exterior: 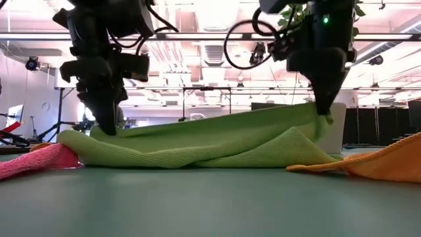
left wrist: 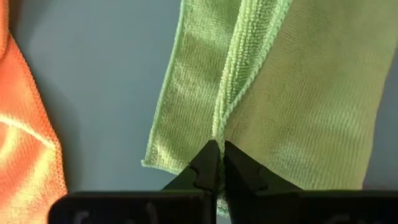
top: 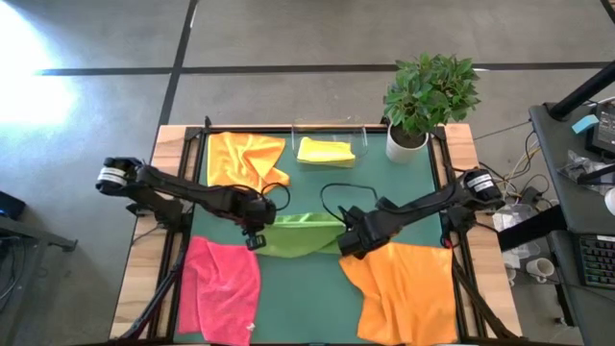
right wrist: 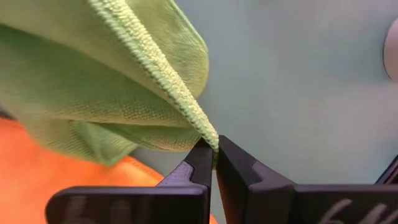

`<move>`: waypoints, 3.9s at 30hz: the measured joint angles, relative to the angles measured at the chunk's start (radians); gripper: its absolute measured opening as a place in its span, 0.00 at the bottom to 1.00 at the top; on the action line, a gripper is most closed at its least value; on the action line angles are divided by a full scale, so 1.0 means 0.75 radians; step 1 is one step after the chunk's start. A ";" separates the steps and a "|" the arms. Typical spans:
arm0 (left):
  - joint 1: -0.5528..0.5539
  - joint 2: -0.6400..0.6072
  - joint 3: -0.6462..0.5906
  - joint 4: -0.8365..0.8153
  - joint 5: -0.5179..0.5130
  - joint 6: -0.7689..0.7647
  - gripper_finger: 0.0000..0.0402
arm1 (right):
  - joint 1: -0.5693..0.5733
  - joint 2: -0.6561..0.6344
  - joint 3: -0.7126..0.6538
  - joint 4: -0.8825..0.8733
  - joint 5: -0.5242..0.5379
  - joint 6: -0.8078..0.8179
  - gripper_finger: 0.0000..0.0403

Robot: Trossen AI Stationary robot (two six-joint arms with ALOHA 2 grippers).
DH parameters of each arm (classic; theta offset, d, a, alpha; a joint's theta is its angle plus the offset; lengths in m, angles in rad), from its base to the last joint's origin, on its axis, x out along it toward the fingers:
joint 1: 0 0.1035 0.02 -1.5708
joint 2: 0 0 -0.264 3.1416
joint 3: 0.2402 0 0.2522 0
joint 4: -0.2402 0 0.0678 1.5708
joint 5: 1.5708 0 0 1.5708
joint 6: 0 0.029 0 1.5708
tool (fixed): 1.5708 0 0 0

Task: Fold microfiber towels
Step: Fold the green towel

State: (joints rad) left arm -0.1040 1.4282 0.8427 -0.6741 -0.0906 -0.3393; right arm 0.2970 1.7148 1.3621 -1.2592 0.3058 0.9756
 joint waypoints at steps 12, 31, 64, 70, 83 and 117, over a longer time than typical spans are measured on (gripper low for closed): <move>0.011 -0.228 0.337 -0.449 -0.136 0.252 0.00 | -0.013 -0.167 0.212 -0.188 0.150 -0.066 0.02; 0.021 -0.299 0.765 -0.595 -0.573 0.730 0.00 | -0.013 -0.517 0.381 -0.194 0.012 -0.294 0.02; 0.295 -0.075 0.937 -0.707 -0.123 0.587 0.00 | -0.144 -0.565 0.332 -0.174 0.160 -0.733 0.02; 0.170 -0.074 0.760 -0.712 0.068 0.443 0.00 | 0.011 -0.489 0.199 -0.066 0.035 -0.537 0.02; -0.032 -0.061 0.449 -0.542 0.226 0.256 0.00 | 0.298 -0.232 0.010 0.290 -0.140 -0.182 0.02; 0.079 0.257 0.406 -0.349 -0.137 0.253 0.00 | 0.025 -0.102 -0.108 0.000 -0.069 -0.022 0.02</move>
State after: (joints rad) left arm -0.0448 1.6207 1.1469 -0.9362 -0.1932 -0.1497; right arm 0.3155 1.6382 1.2811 -1.2590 0.2539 0.9588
